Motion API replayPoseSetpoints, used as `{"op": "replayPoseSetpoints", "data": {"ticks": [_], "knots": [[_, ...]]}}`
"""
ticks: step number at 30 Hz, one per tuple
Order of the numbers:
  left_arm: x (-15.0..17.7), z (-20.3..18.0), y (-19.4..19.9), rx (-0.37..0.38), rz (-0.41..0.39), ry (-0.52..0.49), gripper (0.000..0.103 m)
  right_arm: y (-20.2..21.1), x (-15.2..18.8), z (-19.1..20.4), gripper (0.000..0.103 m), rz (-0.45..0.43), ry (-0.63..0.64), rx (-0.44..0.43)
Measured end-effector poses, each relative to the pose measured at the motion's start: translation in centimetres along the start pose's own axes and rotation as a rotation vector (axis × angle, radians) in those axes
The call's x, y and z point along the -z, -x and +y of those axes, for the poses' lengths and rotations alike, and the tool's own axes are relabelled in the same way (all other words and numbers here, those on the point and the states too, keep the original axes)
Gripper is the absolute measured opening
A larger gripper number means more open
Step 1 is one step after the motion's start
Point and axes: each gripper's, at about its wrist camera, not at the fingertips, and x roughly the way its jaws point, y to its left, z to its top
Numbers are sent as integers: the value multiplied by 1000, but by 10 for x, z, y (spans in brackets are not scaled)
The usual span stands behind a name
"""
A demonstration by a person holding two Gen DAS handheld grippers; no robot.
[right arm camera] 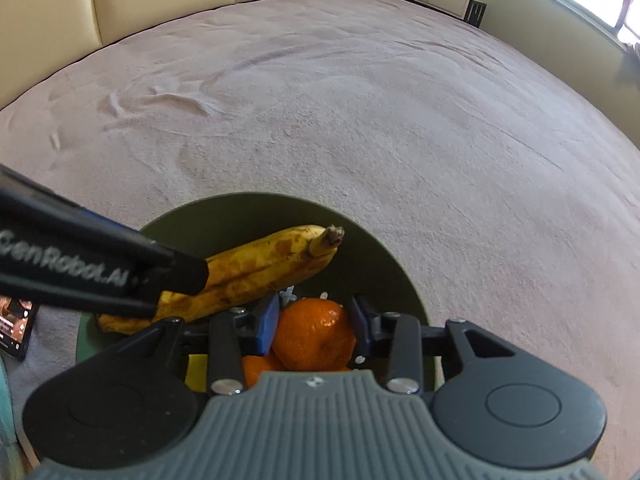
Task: Organize fruits
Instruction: 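Lower the banana and mandarin into the colander and open both grippers, then withdraw both tools from the colander toward the small brown fruits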
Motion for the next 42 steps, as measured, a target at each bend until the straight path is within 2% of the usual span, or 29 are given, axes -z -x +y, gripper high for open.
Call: {"op": "replayPoseSetpoints", "data": {"ticks": [14,17,19,29,32,42], "knots": [[3,-8,4,1,0,-42,55,7,5,-2,39,8,-3,10],[5,-12,6,6,-7,-54,55,15,7,-4,45,3,-23,14],[6,-17,9,14,-18,-68,55,25,9,-7,45,-14,-40,15],[19,-50,30,83,-100,-179,55,80,32,-25,47,-85,-150,35],[26,-64,35,118,-115,-230,55,97,43,-31,52,-106,-185,49],[51,-104,44,209,-144,-341,55,141,92,-54,52,-130,-302,112]]}}
